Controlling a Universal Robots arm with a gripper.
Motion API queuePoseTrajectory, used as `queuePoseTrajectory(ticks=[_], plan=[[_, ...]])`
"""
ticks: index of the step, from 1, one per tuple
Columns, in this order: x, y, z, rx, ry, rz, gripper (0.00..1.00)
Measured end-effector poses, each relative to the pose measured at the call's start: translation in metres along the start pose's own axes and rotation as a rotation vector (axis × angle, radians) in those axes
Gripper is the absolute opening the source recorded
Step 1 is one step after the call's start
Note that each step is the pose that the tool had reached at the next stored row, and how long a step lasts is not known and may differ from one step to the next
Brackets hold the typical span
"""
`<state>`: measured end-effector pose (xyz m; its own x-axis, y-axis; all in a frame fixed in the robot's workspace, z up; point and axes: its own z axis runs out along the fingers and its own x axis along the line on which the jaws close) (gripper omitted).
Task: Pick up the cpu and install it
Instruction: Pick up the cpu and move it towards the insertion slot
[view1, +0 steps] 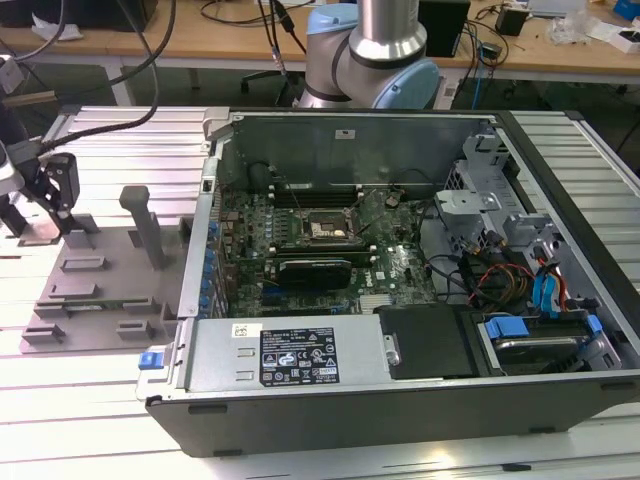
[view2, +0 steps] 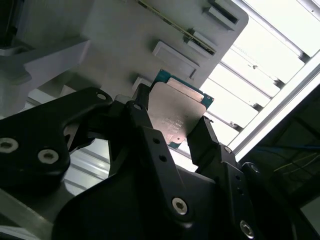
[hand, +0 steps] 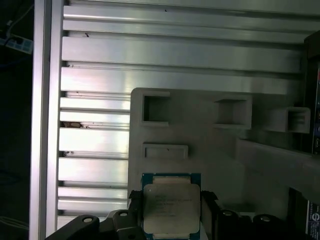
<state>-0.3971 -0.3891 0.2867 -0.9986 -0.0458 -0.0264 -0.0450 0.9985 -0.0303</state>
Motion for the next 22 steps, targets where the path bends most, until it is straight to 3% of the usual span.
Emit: queuePoseTrajectory(ticks=[22], plan=[[-0.0009,-0.001,-0.0335,0.0002,0.0001,0.0,0.55]])
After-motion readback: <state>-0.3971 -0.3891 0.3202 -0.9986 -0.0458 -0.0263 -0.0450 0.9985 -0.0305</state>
